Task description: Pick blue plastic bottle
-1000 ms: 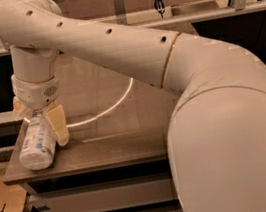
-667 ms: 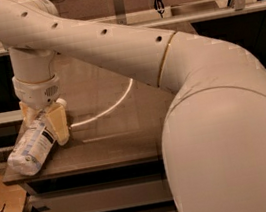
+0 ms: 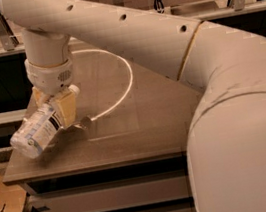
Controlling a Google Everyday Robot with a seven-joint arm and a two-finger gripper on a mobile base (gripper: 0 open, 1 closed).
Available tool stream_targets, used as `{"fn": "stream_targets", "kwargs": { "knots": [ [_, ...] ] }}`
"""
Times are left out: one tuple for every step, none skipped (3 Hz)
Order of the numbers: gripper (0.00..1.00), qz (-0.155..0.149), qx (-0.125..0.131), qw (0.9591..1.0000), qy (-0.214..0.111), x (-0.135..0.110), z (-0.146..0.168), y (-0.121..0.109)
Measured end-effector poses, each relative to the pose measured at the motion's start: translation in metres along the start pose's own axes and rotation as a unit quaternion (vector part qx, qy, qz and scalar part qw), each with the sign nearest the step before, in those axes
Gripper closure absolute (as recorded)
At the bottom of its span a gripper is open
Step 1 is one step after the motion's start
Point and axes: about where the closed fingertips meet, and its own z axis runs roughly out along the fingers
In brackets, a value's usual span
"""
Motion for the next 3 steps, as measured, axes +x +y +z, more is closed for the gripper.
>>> {"fn": "stream_targets", "kwargs": {
  "knots": [
    [1.0, 0.003, 0.05, 0.9988, 0.0, 0.027, -0.049, 0.013],
    [1.0, 0.006, 0.094, 0.9955, 0.009, 0.062, -0.104, 0.028],
    [1.0, 0.004, 0.11, 0.9938, 0.011, 0.062, -0.112, 0.02]
  ]
}}
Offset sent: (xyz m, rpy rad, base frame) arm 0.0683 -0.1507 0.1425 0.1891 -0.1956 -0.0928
